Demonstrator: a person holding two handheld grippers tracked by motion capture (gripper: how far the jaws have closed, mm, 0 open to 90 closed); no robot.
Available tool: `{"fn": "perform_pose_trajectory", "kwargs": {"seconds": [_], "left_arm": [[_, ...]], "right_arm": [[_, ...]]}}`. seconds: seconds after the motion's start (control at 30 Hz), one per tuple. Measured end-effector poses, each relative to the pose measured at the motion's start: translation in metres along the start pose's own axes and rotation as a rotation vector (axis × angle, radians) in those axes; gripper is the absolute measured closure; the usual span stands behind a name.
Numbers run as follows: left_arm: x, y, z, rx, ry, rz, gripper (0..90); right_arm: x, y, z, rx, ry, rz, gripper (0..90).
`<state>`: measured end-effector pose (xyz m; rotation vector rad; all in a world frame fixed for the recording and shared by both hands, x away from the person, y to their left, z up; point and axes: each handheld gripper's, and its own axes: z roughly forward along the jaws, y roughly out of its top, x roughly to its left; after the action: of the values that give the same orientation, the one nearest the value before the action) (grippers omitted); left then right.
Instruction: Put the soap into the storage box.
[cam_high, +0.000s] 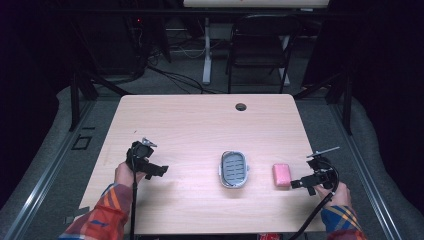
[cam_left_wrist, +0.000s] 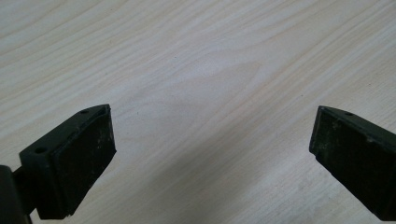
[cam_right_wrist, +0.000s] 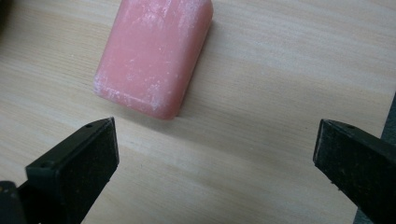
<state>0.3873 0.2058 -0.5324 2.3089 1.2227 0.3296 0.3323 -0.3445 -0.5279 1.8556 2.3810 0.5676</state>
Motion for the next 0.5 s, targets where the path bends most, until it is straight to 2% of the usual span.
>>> {"fn": "perform_pose_trajectory", "kwargs": {"seconds": [0.03, 0.17, 0.5], "left_arm": [[-0.0002, 0.0001, -0.0001, -0.001, -0.002, -0.001, 0.3], [-0.0013, 0.0006, -0.0001, -0.007, -0.007, 0.003, 0.3], [-0.0024, 0.0012, 0.0007, 0.000, -0.006, 0.014, 0.2]], "right_arm": [[0.0015, -0.0006, 0.0012, -0.016, -0.007, 0.007, 0.0], [0.0022, -0.0003, 0.0002, 0.004, -0.013, -0.011, 0.0], [0.0085, 0.0013, -0.0034, -0.013, -0.022, -0.007, 0.0]]}}
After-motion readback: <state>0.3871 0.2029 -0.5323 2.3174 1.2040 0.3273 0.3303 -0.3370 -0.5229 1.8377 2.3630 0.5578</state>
